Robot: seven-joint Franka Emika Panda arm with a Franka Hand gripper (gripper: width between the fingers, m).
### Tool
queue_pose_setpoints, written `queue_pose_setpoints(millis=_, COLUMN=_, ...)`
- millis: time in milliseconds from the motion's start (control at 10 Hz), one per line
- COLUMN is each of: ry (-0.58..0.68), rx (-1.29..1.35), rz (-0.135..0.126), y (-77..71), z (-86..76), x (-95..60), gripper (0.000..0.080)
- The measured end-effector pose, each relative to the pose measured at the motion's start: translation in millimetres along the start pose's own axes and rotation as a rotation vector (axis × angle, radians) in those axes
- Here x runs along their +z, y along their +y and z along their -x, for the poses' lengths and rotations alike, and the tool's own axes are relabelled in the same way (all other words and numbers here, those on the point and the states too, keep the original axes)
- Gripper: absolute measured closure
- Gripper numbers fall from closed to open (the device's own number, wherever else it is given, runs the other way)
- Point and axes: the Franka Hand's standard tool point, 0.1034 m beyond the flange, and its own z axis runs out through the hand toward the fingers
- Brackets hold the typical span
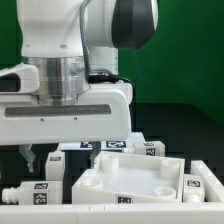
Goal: Assemble square table
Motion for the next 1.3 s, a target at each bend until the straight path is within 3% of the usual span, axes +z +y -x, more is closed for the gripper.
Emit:
queue_pose_setpoints(millis=200, ry=-0.028, rx=0.012, rz=-0.007, y=-10.2, z=19.4, x=5.4, gripper=0.0150)
queue_pose_setpoints(millis=400, ry=-0.026, rx=0.059, rz=0.010, y=-19.0, z=16.4, x=4.1, gripper=0.0150)
queue_pose_setpoints(millis=700, ry=-0.038, rx=0.078, rz=0.005, y=-24.4, z=22.2, x=9.4, gripper=0.0150)
queue_pose_setpoints(millis=1000, ry=-0.044, rx=0.086, rz=0.012, y=-40.6, z=42.2, x=32.5, gripper=0.0150)
queue_pose_setpoints(millis=1300, ry=-0.040, rx=0.084, rz=0.017, y=-39.2, z=45.3, x=40.7, gripper=0.0150)
